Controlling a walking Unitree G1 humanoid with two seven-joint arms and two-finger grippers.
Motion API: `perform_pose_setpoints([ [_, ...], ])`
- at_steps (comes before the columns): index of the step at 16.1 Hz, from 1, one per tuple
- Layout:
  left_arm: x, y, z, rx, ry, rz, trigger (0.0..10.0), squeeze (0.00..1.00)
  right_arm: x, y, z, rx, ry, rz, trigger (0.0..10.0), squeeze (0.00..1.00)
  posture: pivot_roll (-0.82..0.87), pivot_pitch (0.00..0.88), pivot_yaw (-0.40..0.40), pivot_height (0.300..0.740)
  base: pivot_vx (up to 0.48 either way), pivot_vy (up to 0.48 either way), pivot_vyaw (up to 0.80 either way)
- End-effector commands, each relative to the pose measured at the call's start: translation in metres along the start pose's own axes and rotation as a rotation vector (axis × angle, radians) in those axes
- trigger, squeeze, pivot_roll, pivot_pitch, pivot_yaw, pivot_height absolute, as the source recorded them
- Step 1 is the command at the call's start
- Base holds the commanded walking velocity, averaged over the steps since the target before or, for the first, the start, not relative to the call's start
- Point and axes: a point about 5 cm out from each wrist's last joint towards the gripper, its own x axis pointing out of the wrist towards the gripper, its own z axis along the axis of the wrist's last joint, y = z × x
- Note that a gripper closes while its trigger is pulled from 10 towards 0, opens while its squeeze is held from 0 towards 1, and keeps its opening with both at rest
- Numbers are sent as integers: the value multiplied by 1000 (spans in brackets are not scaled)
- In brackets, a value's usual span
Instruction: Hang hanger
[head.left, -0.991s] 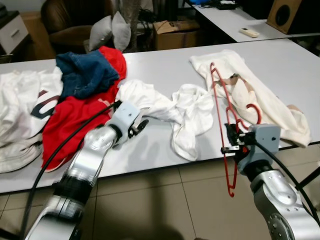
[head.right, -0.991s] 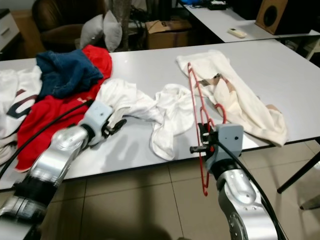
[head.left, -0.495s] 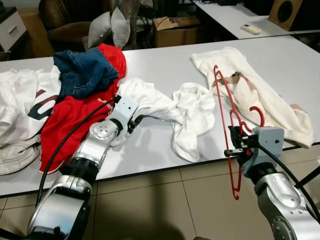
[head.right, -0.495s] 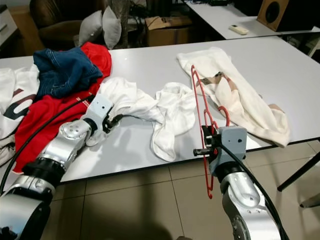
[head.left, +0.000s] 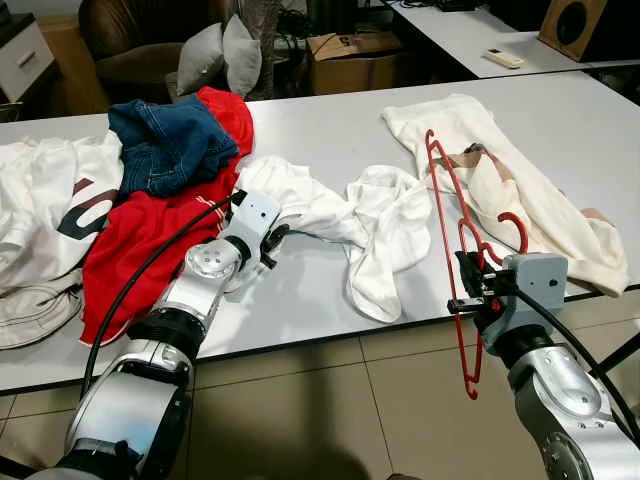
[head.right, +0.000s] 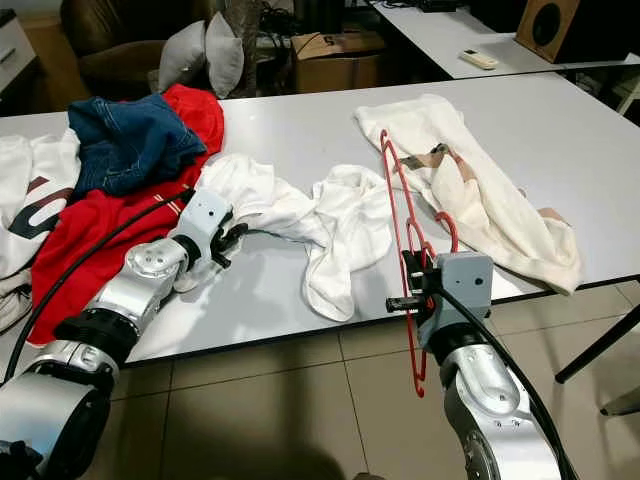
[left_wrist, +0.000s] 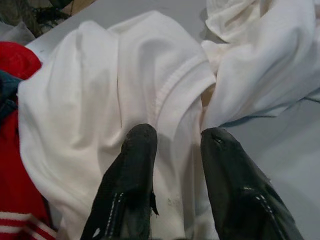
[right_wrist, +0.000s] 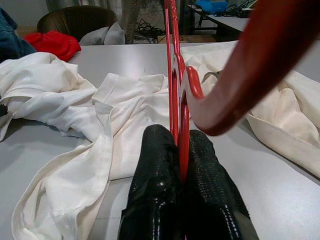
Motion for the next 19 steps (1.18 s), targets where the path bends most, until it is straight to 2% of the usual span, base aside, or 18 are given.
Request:
perform_pose_setpoints([
  [1,2,5,8,14,-21,21,0,0,0,2,3,-3,-20,9,10000,0,-99,4,44,740,0,0,0],
  [4,2,9,6,38,0,59,0,0,0,1,4,-3,-23,7,10000,0,-100,5,44,740,0,0,0],
  [11,3,15,5,10,2,102,0,0,-1,1,4,-8,-18,19,10000,0,-105,5,41,740,0,0,0],
  [16,0,18,11,5,-33,21,0,0,-4,-3,3,-20,-5,30,10000,0,-107,8,43,740,0,0,0],
  [19,-8,31,20,-1,-55,-59,0,0,-13,3,1,-7,31,182,10000,0,-103,12,50,740,0,0,0],
])
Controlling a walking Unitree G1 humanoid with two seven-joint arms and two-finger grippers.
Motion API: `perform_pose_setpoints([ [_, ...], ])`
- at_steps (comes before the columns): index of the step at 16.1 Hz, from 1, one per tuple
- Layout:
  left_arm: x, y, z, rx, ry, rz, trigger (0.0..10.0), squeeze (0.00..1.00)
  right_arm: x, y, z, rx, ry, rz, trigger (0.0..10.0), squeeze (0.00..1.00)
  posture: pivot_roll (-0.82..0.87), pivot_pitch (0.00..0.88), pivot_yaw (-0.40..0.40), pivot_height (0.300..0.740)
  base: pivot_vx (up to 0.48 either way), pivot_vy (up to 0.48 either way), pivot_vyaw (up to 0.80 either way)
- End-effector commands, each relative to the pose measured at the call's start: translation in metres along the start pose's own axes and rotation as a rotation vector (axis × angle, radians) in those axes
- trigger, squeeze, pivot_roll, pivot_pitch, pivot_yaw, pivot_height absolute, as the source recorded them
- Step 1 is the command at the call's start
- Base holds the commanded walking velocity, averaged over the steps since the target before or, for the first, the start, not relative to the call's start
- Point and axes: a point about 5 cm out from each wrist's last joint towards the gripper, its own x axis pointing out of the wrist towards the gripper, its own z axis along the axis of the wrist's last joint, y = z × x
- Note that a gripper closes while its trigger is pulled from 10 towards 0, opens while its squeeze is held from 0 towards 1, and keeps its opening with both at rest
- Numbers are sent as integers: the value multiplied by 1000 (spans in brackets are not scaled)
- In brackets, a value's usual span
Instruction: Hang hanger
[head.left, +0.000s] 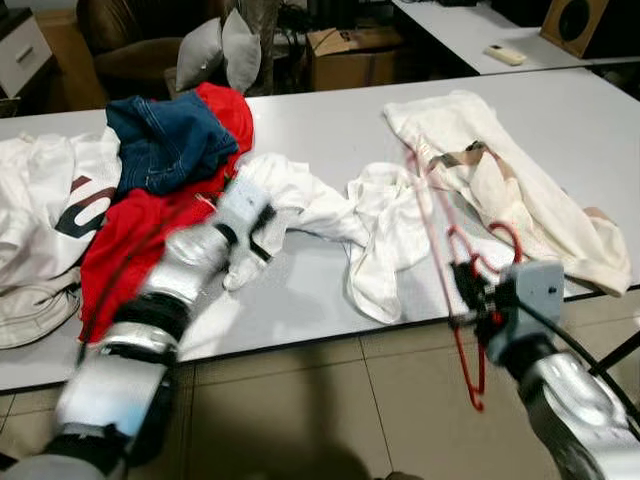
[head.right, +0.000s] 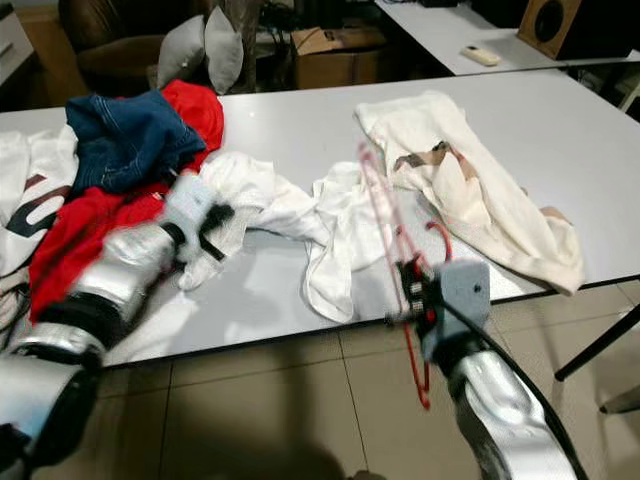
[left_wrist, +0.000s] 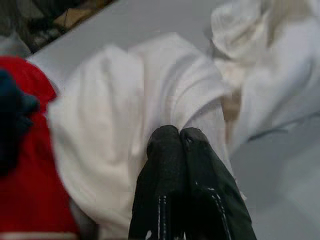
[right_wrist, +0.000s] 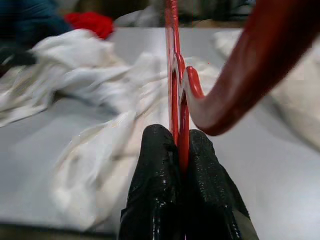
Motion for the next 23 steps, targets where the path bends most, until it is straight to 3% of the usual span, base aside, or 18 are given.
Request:
perform_pose_setpoints([
  [1,-5,5,6,-9,-15,-27,0,0,-5,6,5,0,-9,91,10000,0,-101,13,52,740,0,0,0],
  [5,-21,16,40,-14,-80,-105,0,0,-17,24,6,64,42,360,10000,0,-89,7,41,740,0,0,0],
  [8,-32,14,67,-37,-132,-146,0,0,-22,33,-5,102,167,467,10000,0,-82,3,35,740,0,0,0],
  [15,-53,-6,82,15,-101,-280,0,0,7,29,-6,138,186,432,10000,0,-56,0,27,740,0,0,0],
  [17,-57,-9,86,14,-108,-297,0,0,11,31,-5,145,186,471,10000,0,-51,0,24,740,0,0,0],
  [23,-58,-19,89,7,-105,-309,0,0,19,34,-6,151,207,541,10000,0,-45,0,14,740,0,0,0],
])
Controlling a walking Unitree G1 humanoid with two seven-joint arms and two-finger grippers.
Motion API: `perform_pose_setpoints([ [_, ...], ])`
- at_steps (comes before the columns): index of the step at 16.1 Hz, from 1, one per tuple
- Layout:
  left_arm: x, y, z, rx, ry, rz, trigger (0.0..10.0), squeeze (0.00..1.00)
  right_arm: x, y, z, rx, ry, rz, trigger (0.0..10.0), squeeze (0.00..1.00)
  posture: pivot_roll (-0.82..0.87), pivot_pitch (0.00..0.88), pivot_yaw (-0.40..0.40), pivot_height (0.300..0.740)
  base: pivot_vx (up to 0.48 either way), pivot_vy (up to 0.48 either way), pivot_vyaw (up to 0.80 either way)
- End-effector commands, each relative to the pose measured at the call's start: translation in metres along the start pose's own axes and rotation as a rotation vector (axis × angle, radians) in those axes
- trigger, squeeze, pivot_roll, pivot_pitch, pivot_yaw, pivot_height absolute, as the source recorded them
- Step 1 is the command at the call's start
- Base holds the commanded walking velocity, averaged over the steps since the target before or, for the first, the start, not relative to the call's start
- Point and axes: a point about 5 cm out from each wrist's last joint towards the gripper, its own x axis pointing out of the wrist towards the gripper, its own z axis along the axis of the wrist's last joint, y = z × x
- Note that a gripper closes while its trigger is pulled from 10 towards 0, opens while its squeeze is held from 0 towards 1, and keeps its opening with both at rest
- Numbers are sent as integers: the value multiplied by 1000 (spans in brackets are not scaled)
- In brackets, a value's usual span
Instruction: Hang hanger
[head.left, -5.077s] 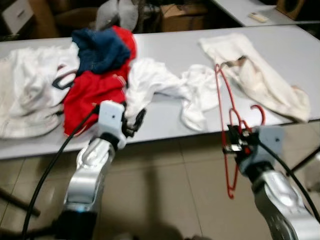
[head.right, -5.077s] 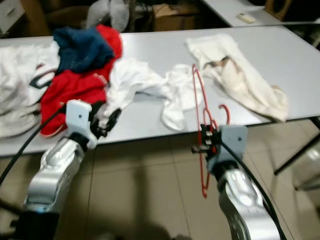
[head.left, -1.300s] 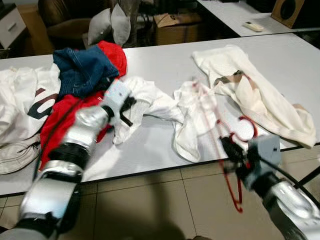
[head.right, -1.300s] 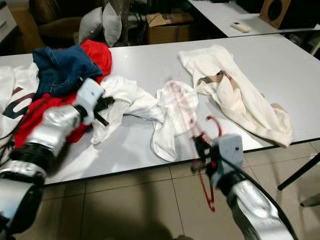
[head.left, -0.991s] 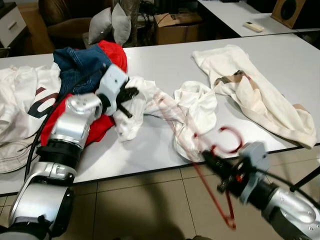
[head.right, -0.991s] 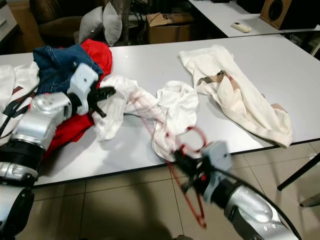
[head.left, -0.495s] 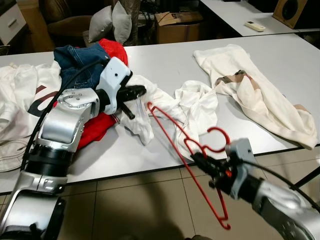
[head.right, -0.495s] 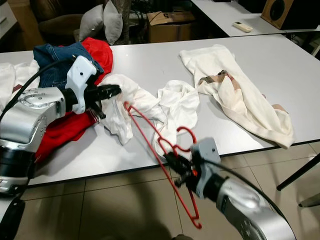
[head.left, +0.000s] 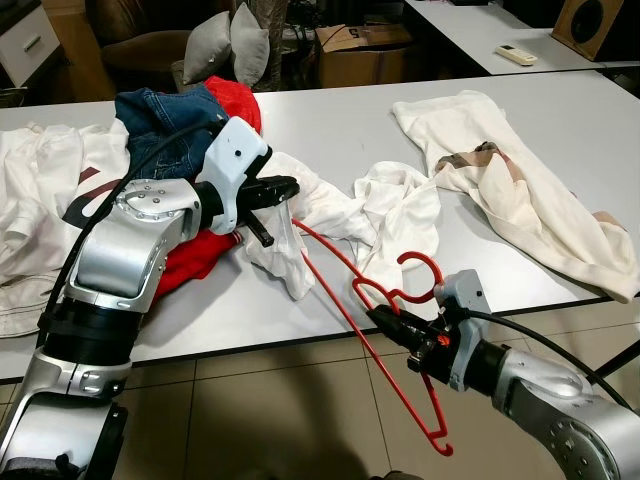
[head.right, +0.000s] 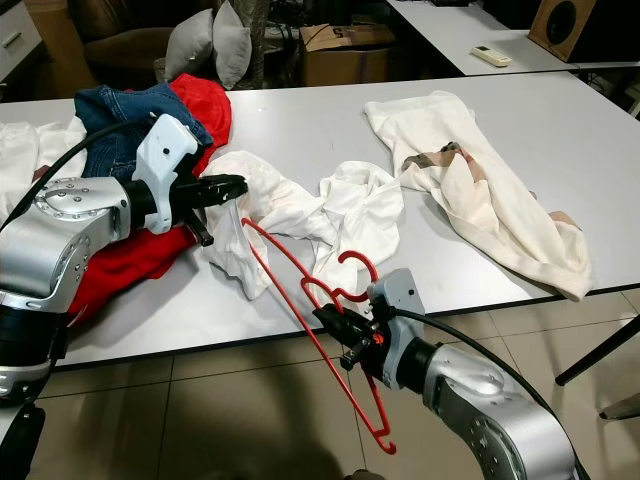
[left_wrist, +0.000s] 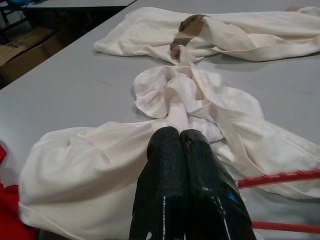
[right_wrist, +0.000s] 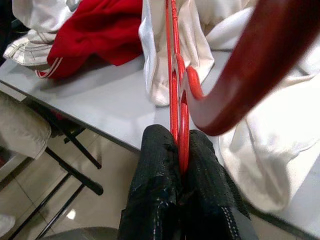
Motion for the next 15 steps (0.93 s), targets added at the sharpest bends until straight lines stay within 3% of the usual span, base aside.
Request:
perform_pose_setpoints([
  [1,0,-7,3,11,-5,-32,0,0,4,-3,3,11,-7,-3,10000,0,-46,0,14,740,0,0,0],
  [6,0,-15,-8,10,51,-60,0,0,32,-13,6,135,-71,-8,10000,0,-38,0,11,740,0,0,0],
  [10,0,-12,-30,20,125,-3,0,0,48,-12,-2,423,-110,1,10000,0,-31,0,11,740,0,0,0],
  [11,2,-14,-36,15,142,-5,0,0,59,-14,-3,538,-138,-9,10000,0,-28,0,13,740,0,0,0],
  [12,3,-14,-37,17,146,-4,0,0,61,-14,-2,559,-147,-8,10000,0,-27,0,13,740,0,0,0],
  [13,5,-15,-40,17,155,-12,0,0,70,-14,3,638,-187,-7,10000,0,-24,0,15,740,0,0,0],
  [15,8,-18,-40,6,148,-42,0,0,79,-17,9,675,-205,-29,10000,0,-20,0,17,740,0,0,0],
])
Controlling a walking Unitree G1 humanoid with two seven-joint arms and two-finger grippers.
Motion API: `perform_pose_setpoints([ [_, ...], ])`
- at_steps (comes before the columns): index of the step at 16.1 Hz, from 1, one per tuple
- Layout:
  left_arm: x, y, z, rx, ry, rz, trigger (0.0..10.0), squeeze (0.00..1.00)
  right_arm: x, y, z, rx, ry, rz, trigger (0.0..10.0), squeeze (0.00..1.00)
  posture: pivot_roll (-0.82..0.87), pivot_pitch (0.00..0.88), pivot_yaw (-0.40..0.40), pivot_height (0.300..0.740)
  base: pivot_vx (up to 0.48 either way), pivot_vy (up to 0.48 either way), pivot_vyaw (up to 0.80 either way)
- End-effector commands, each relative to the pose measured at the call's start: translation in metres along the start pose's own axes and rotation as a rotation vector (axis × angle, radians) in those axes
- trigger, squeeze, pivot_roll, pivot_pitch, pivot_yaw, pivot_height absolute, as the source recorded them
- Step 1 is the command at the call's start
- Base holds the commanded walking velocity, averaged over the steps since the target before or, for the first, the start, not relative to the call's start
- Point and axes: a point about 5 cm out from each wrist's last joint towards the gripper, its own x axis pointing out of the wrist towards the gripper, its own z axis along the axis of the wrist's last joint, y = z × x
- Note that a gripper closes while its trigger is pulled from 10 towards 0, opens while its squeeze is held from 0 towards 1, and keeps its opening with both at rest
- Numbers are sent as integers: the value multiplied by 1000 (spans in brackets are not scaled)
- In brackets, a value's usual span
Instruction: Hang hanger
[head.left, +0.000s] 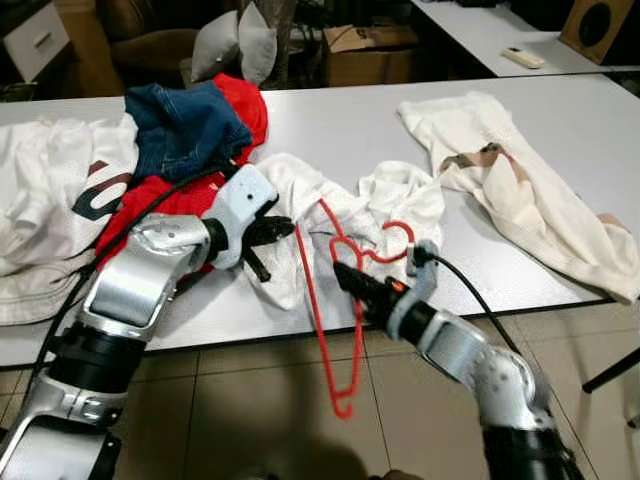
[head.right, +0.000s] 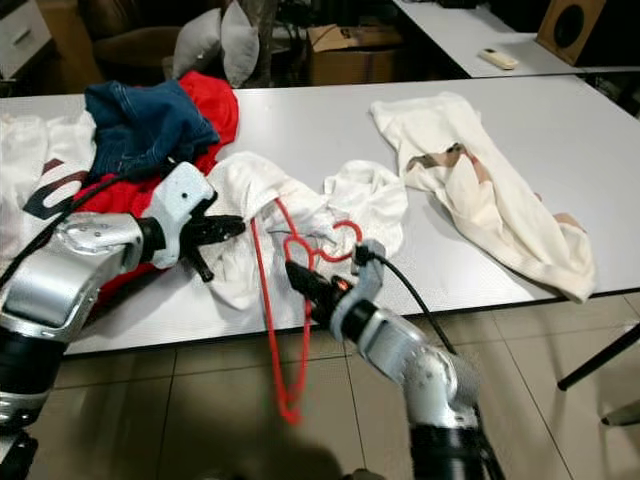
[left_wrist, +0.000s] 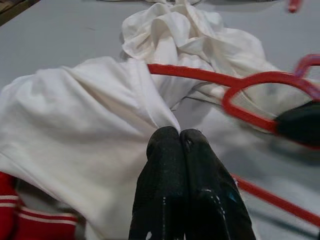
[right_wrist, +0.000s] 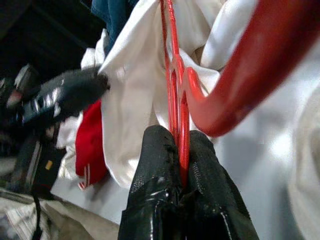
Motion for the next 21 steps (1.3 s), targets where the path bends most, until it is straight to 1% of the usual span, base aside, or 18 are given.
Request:
perform_pose_setpoints([
  [1,3,-4,-1,4,7,-38,0,0,6,-2,12,33,-65,-34,10000,0,-21,0,19,740,0,0,0],
  [2,4,-5,-2,0,8,-66,0,0,13,-4,18,74,-112,-66,10000,0,-21,0,23,740,0,0,0],
  [3,4,-6,-1,-3,7,-78,0,0,15,-4,20,92,-133,-73,10000,0,-21,0,26,740,0,0,0],
  [4,4,-9,-2,-20,8,-130,0,0,23,-5,26,150,-200,-106,10000,0,-19,0,31,740,0,0,0],
  [6,3,-12,-3,-22,16,-176,0,0,35,-1,26,202,-235,-102,10000,0,-12,0,38,740,0,0,0],
  [7,2,-13,-3,-22,20,-190,0,0,39,3,28,248,-254,-82,10000,0,-7,0,41,740,0,0,0],
  [8,1,-13,-4,-18,37,-221,0,0,50,14,33,353,-301,-31,10000,0,0,0,52,740,0,0,0],
  [9,1,-13,-4,-19,39,-227,0,0,53,16,34,358,-304,-22,10000,0,1,0,54,740,0,0,0],
  [10,1,-12,-4,-21,51,-237,0,0,61,24,36,403,-321,12,10000,0,8,0,62,740,0,0,0],
  [11,0,-10,-6,-7,75,-235,0,0,64,29,39,466,-347,47,10000,0,12,0,63,740,0,0,0],
  [12,0,-8,-9,8,96,-229,0,0,65,33,42,509,-370,76,10000,0,14,0,63,740,0,0,0],
  [14,-2,-8,-6,-19,74,-249,0,0,68,37,45,524,-386,104,10000,0,24,0,62,740,0,0,0],
  [15,-3,-10,-3,-26,60,-268,0,0,69,39,46,568,-395,135,10000,0,29,0,60,740,0,0,0],
  [16,-3,-14,-3,-15,59,-289,0,0,70,45,48,599,-397,187,10000,0,32,0,59,740,0,0,0],
  [17,-2,-16,-2,-19,54,-300,0,0,71,49,48,599,-392,208,10000,0,32,0,60,740,0,0,0],
  [19,0,-24,4,-50,14,-349,0,0,75,55,48,588,-385,231,10000,0,31,0,60,740,0,0,0],
  [20,-1,-30,5,-44,8,-388,0,0,77,58,49,600,-393,238,10000,0,34,0,57,740,0,0,0],
  [21,-2,-35,4,-39,13,-427,0,0,78,58,52,590,-404,228,10000,0,35,0,55,740,0,0,0],
])
